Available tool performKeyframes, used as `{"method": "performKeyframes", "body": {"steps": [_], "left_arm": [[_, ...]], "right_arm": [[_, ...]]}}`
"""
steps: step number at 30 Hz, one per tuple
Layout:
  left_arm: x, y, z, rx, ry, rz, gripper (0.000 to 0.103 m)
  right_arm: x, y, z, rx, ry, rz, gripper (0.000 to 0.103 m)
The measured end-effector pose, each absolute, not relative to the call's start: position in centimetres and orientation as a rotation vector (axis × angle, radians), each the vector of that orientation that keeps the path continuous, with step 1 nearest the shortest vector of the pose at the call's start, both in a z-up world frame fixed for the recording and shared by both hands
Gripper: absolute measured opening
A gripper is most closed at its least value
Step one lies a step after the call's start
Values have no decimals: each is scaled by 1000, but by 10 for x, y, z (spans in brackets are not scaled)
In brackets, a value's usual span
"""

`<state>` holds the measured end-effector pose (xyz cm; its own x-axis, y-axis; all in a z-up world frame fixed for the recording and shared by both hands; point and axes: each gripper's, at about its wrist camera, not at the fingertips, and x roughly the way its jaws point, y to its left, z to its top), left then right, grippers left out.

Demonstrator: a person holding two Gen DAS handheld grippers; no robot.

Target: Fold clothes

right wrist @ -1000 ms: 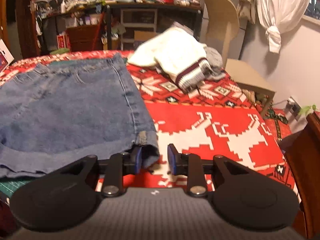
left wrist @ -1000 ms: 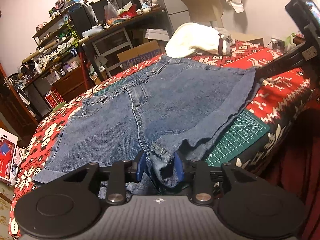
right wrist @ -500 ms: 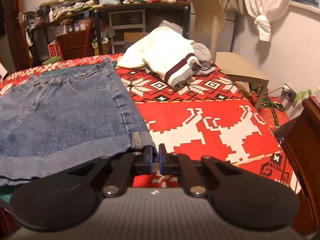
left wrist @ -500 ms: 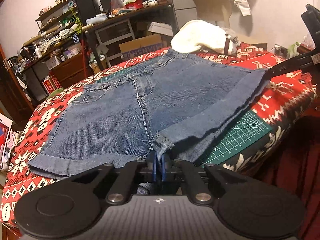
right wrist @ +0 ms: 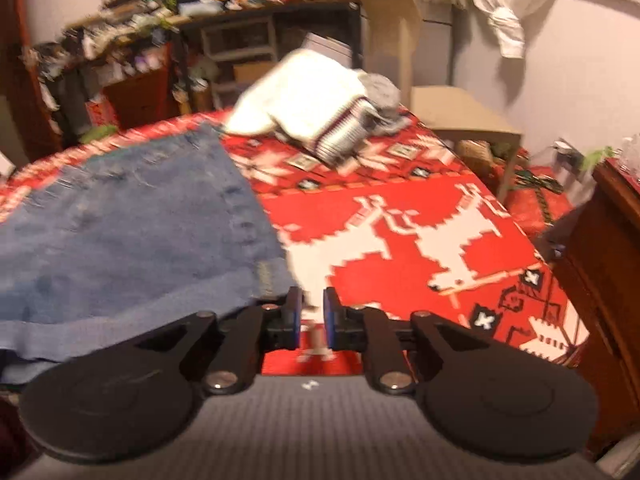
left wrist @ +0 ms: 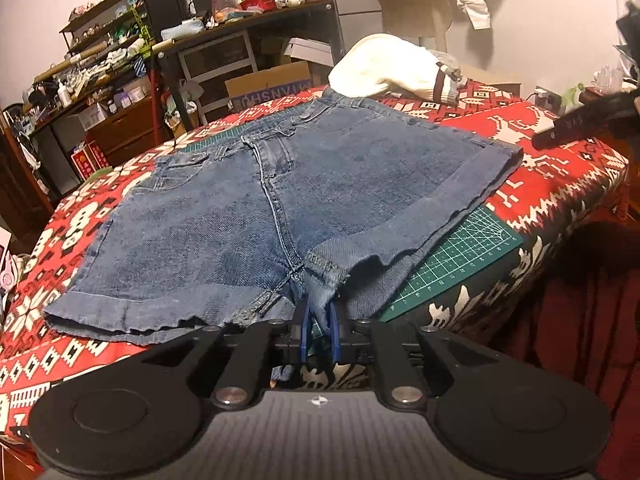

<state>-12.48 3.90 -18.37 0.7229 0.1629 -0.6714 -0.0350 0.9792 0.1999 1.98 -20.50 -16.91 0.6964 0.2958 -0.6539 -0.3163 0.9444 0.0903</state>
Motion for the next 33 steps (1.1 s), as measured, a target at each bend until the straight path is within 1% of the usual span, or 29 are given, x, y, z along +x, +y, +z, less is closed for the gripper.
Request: {"method": "performKeyframes", "body": {"steps": [3, 7, 14, 23, 24, 27, 29, 32, 33], "left_arm": [[-130, 35, -179, 207, 730, 110, 12], [-130, 33, -172, 216, 701, 115, 12], [-120, 28, -170, 259, 671, 109, 12], [-110, 27, -171, 279, 679, 100, 12], [-110, 27, -171, 278, 681, 100, 12], [-110, 26, -172, 280, 682, 96, 12], [-111, 25, -174, 281, 685, 94, 12], [-111, 24, -177, 276, 693, 87, 13], [-111, 23, -178, 274, 695, 84, 13]], "right_arm": [[6, -191, -159, -41, 711, 416, 16], [-6, -168, -157, -2, 749, 519, 18], [-25, -124, -174, -125, 753, 586, 18], [-48, -82, -190, -510, 679, 663, 18], [-49, -82, -189, -514, 678, 668, 18], [-46, -87, -184, -470, 694, 678, 18], [-39, -97, -181, -357, 742, 669, 18], [-21, -122, -183, -14, 859, 653, 18], [-16, -131, -184, 115, 897, 644, 21]]}}
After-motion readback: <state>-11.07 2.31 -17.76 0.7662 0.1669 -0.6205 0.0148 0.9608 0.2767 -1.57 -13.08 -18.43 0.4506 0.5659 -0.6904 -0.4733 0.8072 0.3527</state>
